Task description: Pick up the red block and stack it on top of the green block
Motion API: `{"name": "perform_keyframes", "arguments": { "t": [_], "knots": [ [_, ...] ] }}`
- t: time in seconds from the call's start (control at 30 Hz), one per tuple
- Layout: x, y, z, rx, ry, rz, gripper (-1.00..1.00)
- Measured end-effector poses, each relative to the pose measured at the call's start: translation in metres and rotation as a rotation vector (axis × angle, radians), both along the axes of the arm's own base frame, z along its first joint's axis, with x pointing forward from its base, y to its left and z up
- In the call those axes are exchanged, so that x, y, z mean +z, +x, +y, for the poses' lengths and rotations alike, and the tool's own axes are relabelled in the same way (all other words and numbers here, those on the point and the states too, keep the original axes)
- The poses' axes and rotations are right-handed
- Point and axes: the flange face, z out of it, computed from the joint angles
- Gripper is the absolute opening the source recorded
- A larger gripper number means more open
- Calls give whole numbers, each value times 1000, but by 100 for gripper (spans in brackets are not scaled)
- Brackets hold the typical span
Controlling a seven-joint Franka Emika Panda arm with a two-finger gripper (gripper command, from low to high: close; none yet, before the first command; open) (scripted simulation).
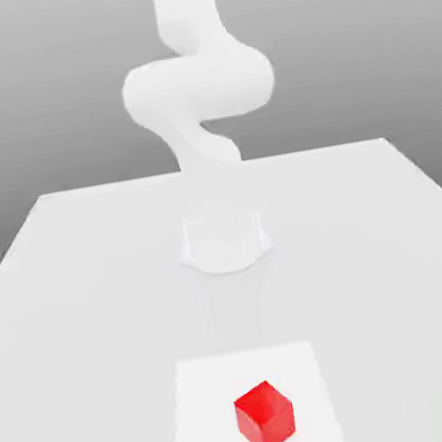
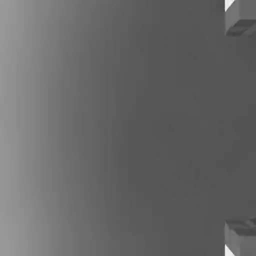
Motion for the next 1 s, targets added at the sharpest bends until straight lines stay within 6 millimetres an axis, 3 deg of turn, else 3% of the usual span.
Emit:
{"name": "perform_keyframes", "arguments": {
  "t": [0.2, 0.4, 0.57, 0.73, 0.93, 0.97, 1.0],
  "knots": [
    [-114, 65, 4, 121, -54, 186, 0],
    [-235, 95, 10, 243, -106, 364, 0],
    [-336, 96, 14, 347, -148, 512, 0],
    [-432, 76, 15, 453, -190, 659, 0],
    [-513, 68, 14, 484, -201, 701, 0],
    [-521, 67, 14, 484, -201, 702, -100],
    [-521, 67, 14, 484, -201, 702, -100]
  ]
}}
